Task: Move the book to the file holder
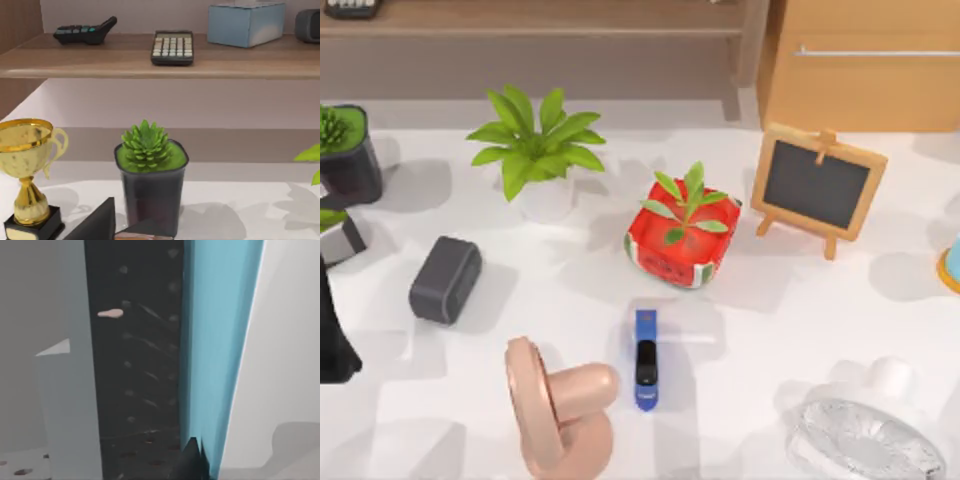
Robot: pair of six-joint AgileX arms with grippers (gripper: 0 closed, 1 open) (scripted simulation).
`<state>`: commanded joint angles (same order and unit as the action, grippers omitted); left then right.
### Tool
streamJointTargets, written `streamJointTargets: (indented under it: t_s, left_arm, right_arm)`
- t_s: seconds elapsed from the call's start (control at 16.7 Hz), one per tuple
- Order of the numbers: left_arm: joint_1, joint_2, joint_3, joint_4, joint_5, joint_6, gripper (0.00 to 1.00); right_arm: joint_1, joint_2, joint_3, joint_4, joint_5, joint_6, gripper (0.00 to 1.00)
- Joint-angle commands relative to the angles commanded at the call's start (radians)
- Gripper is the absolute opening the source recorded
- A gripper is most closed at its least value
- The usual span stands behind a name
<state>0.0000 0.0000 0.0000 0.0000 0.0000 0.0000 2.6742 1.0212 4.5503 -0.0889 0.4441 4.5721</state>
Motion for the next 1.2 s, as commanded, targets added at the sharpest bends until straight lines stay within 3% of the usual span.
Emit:
streamJointTargets:
  t_s: [0.12,0.9,1.2]
  left_arm:
    - [0.0,0.0,0.0,0.0,0.0,0.0,1.0]
    - [0.0,0.0,0.0,0.0,0.0,0.0,1.0]
    - [0.0,0.0,0.0,0.0,0.0,0.0,1.0]
  right_arm:
    - [0.0,0.0,0.0,0.0,0.0,0.0,0.0]
    - [0.0,0.0,0.0,0.0,0.0,0.0,0.98]
    - [0.0,0.0,0.0,0.0,0.0,0.0,1.0]
